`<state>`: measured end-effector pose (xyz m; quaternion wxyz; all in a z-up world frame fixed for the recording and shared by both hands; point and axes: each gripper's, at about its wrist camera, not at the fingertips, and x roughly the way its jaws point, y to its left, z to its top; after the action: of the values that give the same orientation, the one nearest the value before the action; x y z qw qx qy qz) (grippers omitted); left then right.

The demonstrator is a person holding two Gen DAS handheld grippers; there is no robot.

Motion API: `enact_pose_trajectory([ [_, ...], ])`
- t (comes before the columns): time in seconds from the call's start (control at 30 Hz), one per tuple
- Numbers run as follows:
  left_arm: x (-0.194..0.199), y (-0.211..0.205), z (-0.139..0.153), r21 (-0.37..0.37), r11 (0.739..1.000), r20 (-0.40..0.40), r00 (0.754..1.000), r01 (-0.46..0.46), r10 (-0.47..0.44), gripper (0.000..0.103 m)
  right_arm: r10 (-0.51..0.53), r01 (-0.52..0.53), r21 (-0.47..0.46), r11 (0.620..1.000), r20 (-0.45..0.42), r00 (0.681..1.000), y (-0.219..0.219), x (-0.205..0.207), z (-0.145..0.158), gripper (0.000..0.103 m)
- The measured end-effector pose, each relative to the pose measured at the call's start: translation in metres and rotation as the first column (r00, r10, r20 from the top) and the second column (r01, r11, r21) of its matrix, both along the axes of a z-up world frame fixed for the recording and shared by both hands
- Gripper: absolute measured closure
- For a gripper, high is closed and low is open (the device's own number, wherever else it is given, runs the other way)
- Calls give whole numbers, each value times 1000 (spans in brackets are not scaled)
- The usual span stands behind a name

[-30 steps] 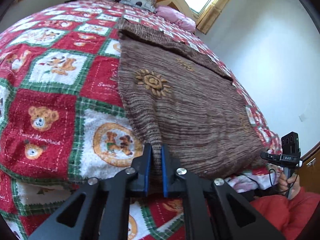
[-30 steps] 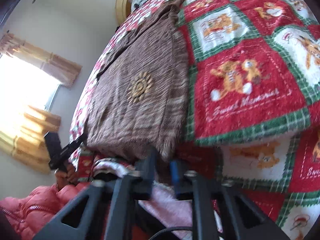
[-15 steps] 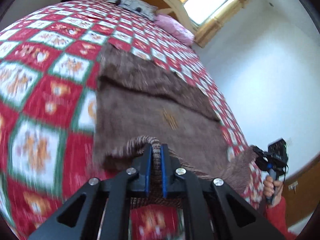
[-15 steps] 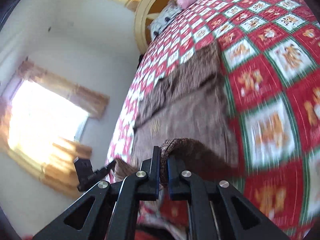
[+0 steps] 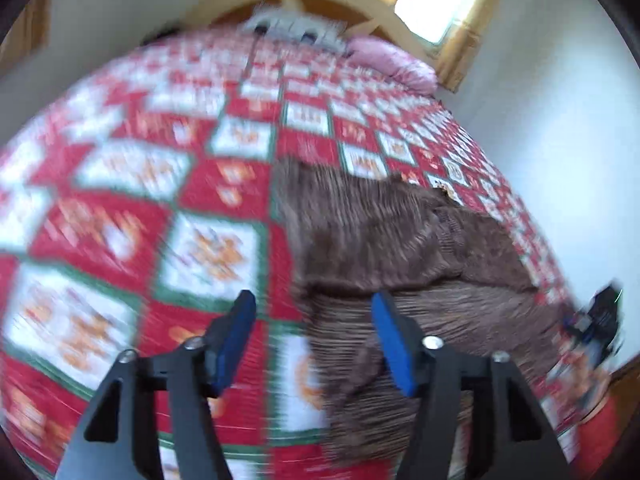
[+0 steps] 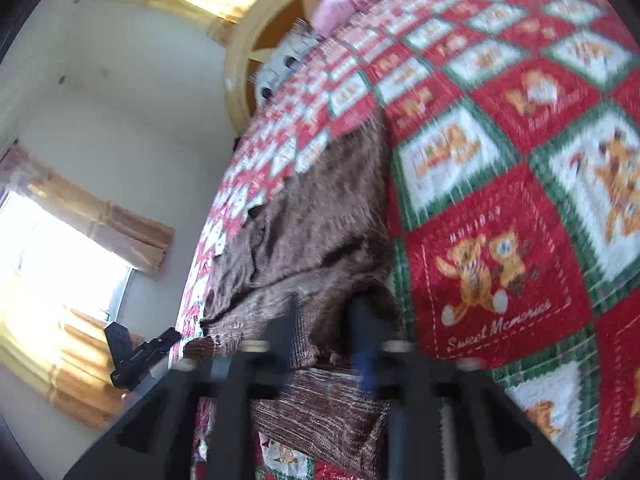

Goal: Fold small clothes

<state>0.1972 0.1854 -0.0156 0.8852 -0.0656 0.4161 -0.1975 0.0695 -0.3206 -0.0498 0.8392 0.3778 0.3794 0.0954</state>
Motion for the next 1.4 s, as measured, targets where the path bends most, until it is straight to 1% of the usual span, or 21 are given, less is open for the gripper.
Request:
enact_pose_trajectory([
  [0.03, -4, 1, 4, 47, 998, 34, 998, 46, -48, 38, -6, 6, -11, 1000, 28, 1000, -1, -6, 5, 37],
  [0.13, -20, -8, 4, 265, 947, 92, 972, 183, -214, 38, -22, 24, -29, 999, 83, 996, -2, -24, 19, 34],
  [0.17, -30, -15, -1, 366, 902, 123, 948, 230, -292, 38, -21, 24, -37, 999, 86, 996, -1, -27, 21, 34],
  [0.2, -34, -21, -4, 419, 871, 134, 931, 256, -339, 38, -22, 26, -50, 998, 93, 995, -1, -32, 23, 34],
  [0.23, -41, -32, -12, 508, 807, 136, 897, 301, -420, 38, -24, 31, -65, 997, 97, 995, 0, -36, 25, 34],
  [0.3, -44, -53, -23, 613, 701, 109, 841, 363, -531, 38, -31, 41, -102, 994, 93, 995, 4, -41, 27, 34],
  [0.33, -47, -67, -31, 655, 638, 88, 798, 404, -596, 38, -35, 46, -115, 992, 90, 995, 6, -43, 28, 34],
  [0.4, -49, -85, -36, 664, 580, 61, 740, 472, -670, 38, -35, 45, -115, 992, 90, 995, 8, -44, 25, 34],
  [0.43, -49, -97, -39, 665, 542, 46, 697, 514, -716, 38, -36, 45, -112, 993, 85, 996, 9, -46, 25, 34],
  [0.57, -43, -126, -44, 709, 432, 24, 594, 557, -804, 37, -44, 49, -121, 991, 47, 998, 9, -50, 21, 34],
  [0.73, -20, -140, -33, 637, 455, 36, 566, 622, -824, 41, -35, 41, -158, 987, 40, 999, 10, -53, 22, 34],
  [0.8, -15, -141, -34, 578, 467, 8, 568, 669, -823, 66, -43, 49, -181, 982, 35, 998, 9, -53, 22, 34],
  [0.83, -14, -141, -34, 538, 482, 0, 572, 691, -820, 71, -49, 54, -197, 979, 33, 998, 8, -53, 22, 34],
  [0.9, -9, -138, -32, 469, 552, 20, 616, 690, -787, 76, -56, 62, -245, 967, 34, 998, 6, -52, 22, 34],
  [0.93, -5, -133, -31, 432, 612, 43, 663, 662, -748, 76, -54, 62, -267, 962, 34, 998, 5, -52, 23, 34],
  [1.03, 4, -120, -33, 288, 736, 45, 759, 613, -650, 77, -47, 63, -387, 920, 50, 998, 5, -50, 30, 34],
  [1.1, 6, -115, -38, 221, 771, 32, 786, 597, -618, 79, -23, 50, -514, 856, 59, 998, 10, -48, 34, 34],
  [1.13, 4, -115, -40, 219, 773, 31, 788, 595, -615, 79, 9, 25, -580, 814, 55, 998, 15, -46, 35, 34],
  [1.27, -3, -123, -40, 287, 748, 45, 772, 598, -635, 76, 175, -105, -743, 661, 17, 984, 38, -44, 33, 34],
  [1.33, 0, -127, -39, 305, 732, 29, 762, 610, -647, 72, 267, -162, -831, 532, -17, 964, 56, -45, 28, 34],
  [1.4, 7, -132, -39, 331, 718, 17, 757, 612, -653, 55, 343, -207, -898, 389, -67, 937, 73, -42, 20, 34],
])
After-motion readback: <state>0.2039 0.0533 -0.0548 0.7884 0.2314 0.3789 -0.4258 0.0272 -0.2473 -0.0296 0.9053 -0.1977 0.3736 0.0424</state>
